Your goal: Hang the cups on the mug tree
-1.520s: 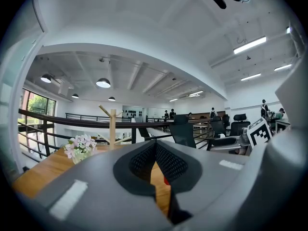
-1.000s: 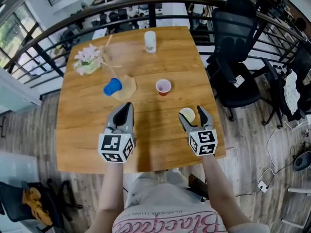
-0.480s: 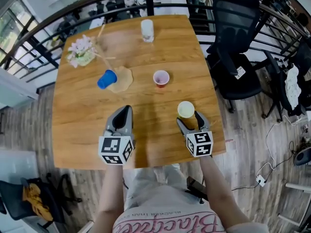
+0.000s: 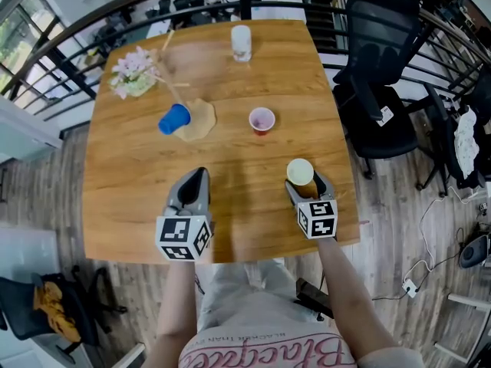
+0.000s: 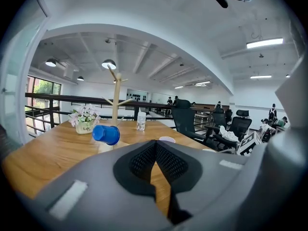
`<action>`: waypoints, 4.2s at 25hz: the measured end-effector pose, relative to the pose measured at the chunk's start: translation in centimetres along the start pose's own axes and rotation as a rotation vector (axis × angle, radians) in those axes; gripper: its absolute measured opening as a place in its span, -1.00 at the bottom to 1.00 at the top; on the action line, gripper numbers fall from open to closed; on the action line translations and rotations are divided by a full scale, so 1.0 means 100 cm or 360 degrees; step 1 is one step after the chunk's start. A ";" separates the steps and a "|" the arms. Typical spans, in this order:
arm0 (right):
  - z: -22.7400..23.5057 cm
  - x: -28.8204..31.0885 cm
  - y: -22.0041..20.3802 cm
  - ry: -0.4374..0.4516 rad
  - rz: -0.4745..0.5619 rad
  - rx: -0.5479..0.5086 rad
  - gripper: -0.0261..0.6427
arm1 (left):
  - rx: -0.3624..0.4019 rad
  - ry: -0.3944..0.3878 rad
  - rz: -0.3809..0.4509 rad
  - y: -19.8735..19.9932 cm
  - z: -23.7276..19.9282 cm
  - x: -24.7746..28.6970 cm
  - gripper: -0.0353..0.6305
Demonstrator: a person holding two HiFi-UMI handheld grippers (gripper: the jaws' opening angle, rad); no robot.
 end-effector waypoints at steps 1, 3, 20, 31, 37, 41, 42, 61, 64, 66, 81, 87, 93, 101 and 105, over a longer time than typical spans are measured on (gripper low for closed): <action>0.000 0.001 0.002 -0.0001 0.0005 -0.0012 0.11 | 0.0000 0.0001 0.0006 0.001 0.000 -0.001 -0.86; 0.001 0.002 0.006 -0.0012 0.0023 -0.0036 -0.11 | -0.0001 0.0005 0.0017 0.003 -0.002 -0.001 -0.86; -0.002 -0.011 0.068 0.0030 0.0237 -0.0115 -0.13 | 0.0016 0.0016 0.0161 0.039 -0.009 -0.007 -0.86; -0.005 -0.017 0.109 0.0007 0.0334 -0.0163 -0.13 | 0.0056 0.0019 0.0270 0.070 -0.016 -0.015 -0.86; -0.024 -0.007 0.130 0.0012 0.0363 -0.0192 -0.13 | 0.0061 0.0030 0.0296 0.080 -0.036 -0.022 -0.86; -0.040 0.000 0.142 0.0016 0.0372 -0.0214 -0.13 | 0.0060 0.0030 0.0306 0.086 -0.052 -0.027 -0.86; -0.044 0.001 0.146 0.0016 0.0374 -0.0222 -0.13 | 0.0060 0.0029 0.0309 0.087 -0.056 -0.028 -0.86; -0.119 0.060 0.225 0.0058 0.0359 -0.0519 -0.15 | -0.0033 0.0117 0.0346 0.089 -0.150 -0.050 -0.86; -0.127 0.072 0.232 0.0075 0.0338 -0.0552 -0.14 | -0.0019 0.0123 0.0336 0.088 -0.160 -0.052 -0.86; -0.129 0.080 0.237 0.0079 0.0310 -0.0582 -0.14 | -0.0005 0.0127 0.0331 0.088 -0.165 -0.053 -0.86; -0.154 0.115 0.289 0.0059 0.0177 -0.1223 -0.13 | -0.0049 0.0196 0.0353 0.085 -0.187 -0.061 -0.86; -0.170 0.121 0.300 0.0048 0.0176 -0.1582 -0.13 | -0.0061 0.0225 0.0352 0.081 -0.188 -0.064 -0.86; -0.188 0.130 0.295 0.0004 0.0113 -0.2170 -0.13 | -0.0071 0.0246 0.0343 0.078 -0.189 -0.068 -0.86; -0.200 0.143 0.287 -0.0035 -0.0046 -0.2814 -0.13 | -0.0073 0.0265 0.0332 0.074 -0.190 -0.074 -0.86; -0.200 0.145 0.281 -0.0039 -0.0091 -0.2950 -0.12 | -0.0073 0.0272 0.0338 0.074 -0.187 -0.075 -0.86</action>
Point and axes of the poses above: the fingertips, and each gripper's own axes: x forward along the fingers, z to its right, y out of its top, the point moved 3 cm from there along -x, backward along the fingers, and after that the axes turned 6 degrees about -x, right-handed, at the moved point
